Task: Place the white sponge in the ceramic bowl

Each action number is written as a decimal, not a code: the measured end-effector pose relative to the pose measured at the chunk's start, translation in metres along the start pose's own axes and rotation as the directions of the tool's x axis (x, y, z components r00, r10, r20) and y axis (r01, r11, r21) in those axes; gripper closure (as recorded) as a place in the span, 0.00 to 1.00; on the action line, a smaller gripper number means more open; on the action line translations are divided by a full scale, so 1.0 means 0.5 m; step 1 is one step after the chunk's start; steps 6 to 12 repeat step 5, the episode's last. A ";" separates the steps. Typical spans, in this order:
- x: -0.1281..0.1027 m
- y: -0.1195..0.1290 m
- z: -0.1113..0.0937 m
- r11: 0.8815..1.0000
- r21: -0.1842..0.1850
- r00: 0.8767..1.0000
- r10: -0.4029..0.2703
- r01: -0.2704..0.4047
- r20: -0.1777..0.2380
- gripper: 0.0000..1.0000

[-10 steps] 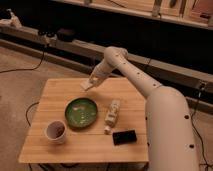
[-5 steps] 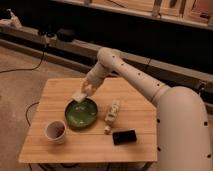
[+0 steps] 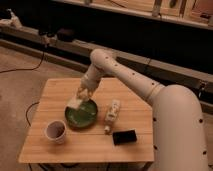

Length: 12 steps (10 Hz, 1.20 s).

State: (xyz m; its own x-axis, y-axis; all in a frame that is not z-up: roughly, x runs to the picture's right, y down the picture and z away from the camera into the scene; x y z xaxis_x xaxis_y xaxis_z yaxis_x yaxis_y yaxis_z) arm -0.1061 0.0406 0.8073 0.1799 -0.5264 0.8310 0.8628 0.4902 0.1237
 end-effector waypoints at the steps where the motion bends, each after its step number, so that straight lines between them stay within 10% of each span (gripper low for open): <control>1: 0.015 0.013 -0.005 0.999 -0.010 0.999 0.032 -0.032 -0.011 0.20; 12: 0.017 0.013 -0.005 0.999 -0.013 0.999 0.036 -0.036 -0.012 0.20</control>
